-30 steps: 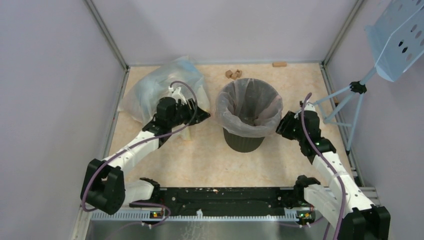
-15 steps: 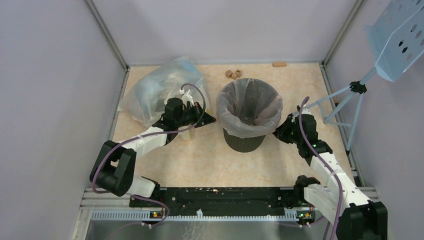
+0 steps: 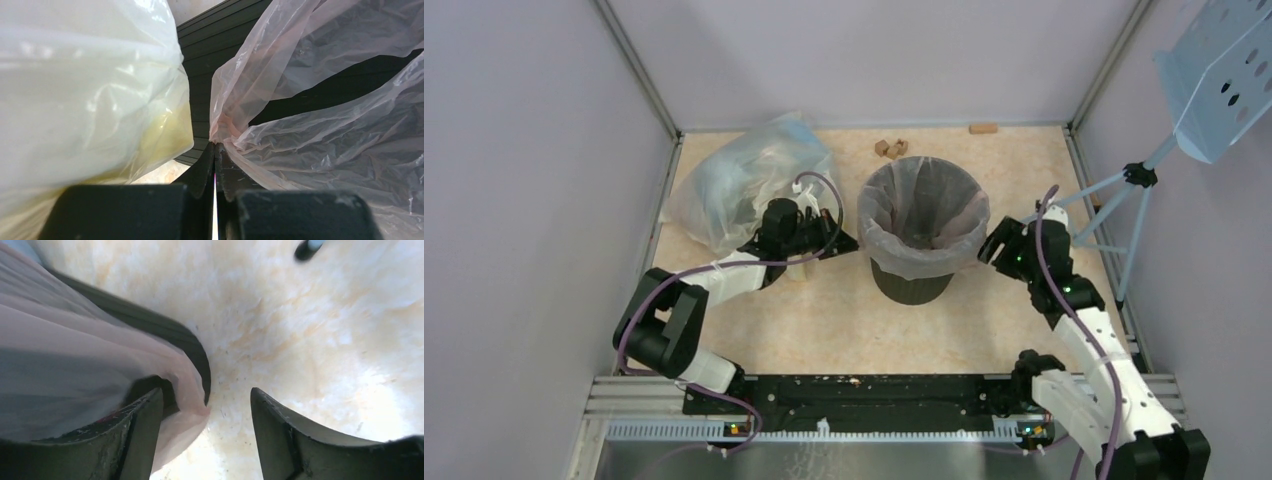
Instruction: Put the trash bags into the trash bin
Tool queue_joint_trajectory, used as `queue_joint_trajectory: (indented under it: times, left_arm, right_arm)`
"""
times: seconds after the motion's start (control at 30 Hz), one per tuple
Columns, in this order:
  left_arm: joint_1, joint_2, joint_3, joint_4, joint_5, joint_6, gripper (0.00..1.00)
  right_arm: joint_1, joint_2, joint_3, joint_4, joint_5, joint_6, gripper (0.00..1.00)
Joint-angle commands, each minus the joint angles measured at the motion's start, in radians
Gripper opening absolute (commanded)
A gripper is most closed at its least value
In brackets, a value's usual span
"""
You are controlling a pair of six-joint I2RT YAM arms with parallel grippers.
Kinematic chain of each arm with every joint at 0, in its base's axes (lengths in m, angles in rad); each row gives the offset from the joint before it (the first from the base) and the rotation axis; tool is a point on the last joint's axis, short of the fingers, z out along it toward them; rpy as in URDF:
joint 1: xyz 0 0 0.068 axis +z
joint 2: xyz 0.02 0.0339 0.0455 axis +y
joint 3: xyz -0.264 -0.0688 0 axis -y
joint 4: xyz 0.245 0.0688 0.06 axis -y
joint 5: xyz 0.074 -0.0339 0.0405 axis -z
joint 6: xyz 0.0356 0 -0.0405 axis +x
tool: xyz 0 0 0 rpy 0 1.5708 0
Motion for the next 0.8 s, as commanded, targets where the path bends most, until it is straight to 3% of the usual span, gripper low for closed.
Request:
queue_joint_trajectory:
  times: [0.0,0.07,0.17,0.23,0.37,0.53,0.77]
  left_arm:
    - [-0.003,-0.022,0.005,0.033,-0.016,0.024,0.03]
    - [-0.004,-0.024,0.006,0.034,-0.013,0.024,0.03]
    - [-0.004,-0.023,0.004,0.033,-0.006,0.028,0.02]
    - [-0.003,-0.020,0.004,0.031,-0.002,0.033,0.01]
    - [-0.004,-0.013,0.008,0.032,0.005,0.040,0.00]
    - [-0.007,-0.014,0.012,0.024,-0.006,0.054,0.00]
    - [-0.016,0.011,0.014,0.011,-0.026,0.077,0.00]
  right_arm:
    - [-0.007,-0.047,0.211,-0.161,0.212,-0.073,0.66]
    - [-0.006,-0.053,0.290,-0.208,0.251,-0.117,0.66]
    - [-0.006,-0.056,0.405,-0.220,0.196,-0.208,0.53]
    - [-0.006,-0.016,0.496,-0.235,0.082,-0.249,0.38]
    - [0.033,0.150,0.717,-0.320,-0.133,-0.300,0.00]
    - [0.326,0.369,0.884,-0.419,-0.016,-0.402,0.00]
    - [0.437,0.564,0.895,-0.475,-0.039,-0.464,0.00]
